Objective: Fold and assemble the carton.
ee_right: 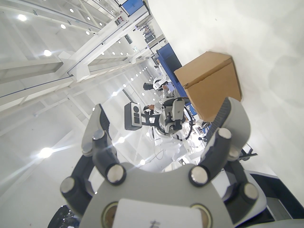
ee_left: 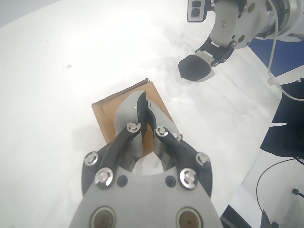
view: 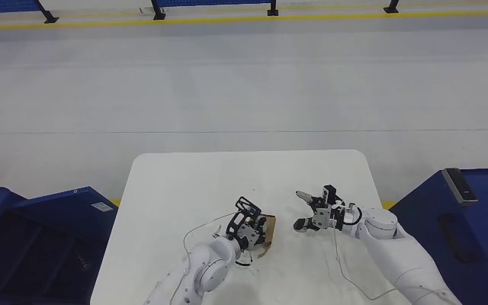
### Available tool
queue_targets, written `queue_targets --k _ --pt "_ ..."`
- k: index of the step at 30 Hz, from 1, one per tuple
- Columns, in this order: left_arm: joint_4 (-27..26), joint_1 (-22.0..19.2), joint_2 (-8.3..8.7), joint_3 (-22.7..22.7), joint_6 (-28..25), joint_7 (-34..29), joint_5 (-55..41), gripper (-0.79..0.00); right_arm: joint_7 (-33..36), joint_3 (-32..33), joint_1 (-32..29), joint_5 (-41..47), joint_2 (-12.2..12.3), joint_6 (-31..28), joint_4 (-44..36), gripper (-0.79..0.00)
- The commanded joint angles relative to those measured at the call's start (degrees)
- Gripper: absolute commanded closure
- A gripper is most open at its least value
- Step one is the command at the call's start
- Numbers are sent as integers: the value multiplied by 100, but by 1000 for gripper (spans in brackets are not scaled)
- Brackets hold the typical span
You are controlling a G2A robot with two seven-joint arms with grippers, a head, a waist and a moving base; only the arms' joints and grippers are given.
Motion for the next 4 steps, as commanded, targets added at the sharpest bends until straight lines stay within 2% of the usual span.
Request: queue_targets --k 1,4 --pt "-52 21 -3 -7 -42 197 -15 0 0 0 0 0 0 0 0 -785" --pt "-329 233 45 -124 -142 620 126 0 0 0 0 0 0 0 0 -785"
